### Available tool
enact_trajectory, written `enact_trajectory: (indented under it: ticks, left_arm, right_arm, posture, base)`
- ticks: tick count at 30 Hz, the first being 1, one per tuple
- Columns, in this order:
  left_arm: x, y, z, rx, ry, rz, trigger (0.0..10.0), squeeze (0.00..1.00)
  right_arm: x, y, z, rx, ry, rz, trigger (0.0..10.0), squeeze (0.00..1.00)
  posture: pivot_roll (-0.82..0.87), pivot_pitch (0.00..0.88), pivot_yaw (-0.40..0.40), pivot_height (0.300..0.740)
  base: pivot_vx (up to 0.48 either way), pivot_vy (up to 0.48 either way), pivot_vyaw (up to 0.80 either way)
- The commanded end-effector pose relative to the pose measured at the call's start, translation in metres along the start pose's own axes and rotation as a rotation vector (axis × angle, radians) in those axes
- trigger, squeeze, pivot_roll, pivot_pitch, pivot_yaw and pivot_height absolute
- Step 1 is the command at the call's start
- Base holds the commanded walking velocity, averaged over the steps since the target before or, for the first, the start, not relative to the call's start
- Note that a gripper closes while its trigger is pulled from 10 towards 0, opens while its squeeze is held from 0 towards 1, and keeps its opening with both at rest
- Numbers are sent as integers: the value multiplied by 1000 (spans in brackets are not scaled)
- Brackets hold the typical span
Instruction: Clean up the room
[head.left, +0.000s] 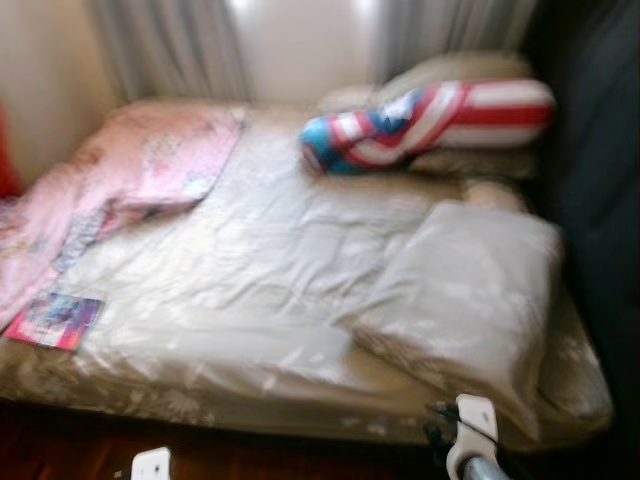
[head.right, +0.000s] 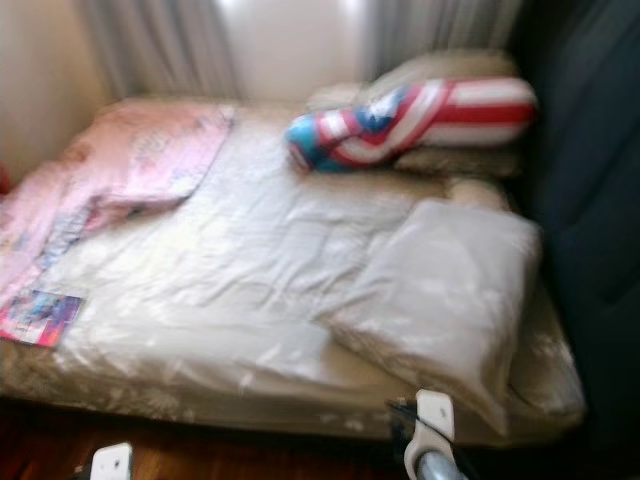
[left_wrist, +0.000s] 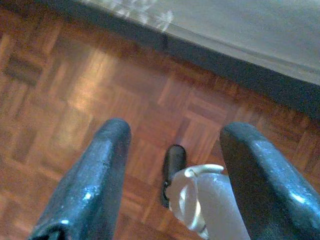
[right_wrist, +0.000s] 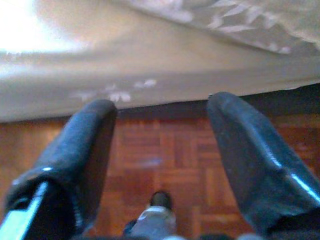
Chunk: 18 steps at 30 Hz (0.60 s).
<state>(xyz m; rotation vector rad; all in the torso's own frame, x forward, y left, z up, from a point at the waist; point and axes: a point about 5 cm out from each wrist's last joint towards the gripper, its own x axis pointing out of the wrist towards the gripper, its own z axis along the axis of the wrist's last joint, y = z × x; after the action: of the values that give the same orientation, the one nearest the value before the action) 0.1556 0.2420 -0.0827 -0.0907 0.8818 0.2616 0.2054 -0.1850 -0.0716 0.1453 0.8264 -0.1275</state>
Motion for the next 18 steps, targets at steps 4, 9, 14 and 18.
enact_trajectory:
  ticks: [4, 9, 14, 18]
  left_arm:
    - [2, -12, 4, 0, -6, -31, 10000, 0]
    - [2, -11, 4, -2, -12, -32, 10000, 0]
    - [2, -11, 6, -2, -23, -33, 10000, 0]
    - [5, -13, 18, -1, -71, -45, 10000, 0]
  right_arm:
    - [-2, -14, -4, 6, 8, -41, 10000, 0]
    - [-2, -14, -3, 4, 5, -39, 10000, 0]
    - [-3, -15, -3, 3, 1, -39, 10000, 0]
    - [-3, -15, -2, 10, -15, -48, 10000, 0]
  posture:
    - [8, 0, -11, 740]
    - [10, 0, -14, 740]
    - [12, 0, -13, 740]
    - [11, 0, -13, 740]
  base:
    - [307, 0, 0]
    - [305, 0, 0]
    - [307, 0, 0]
    - [135, 0, 0]
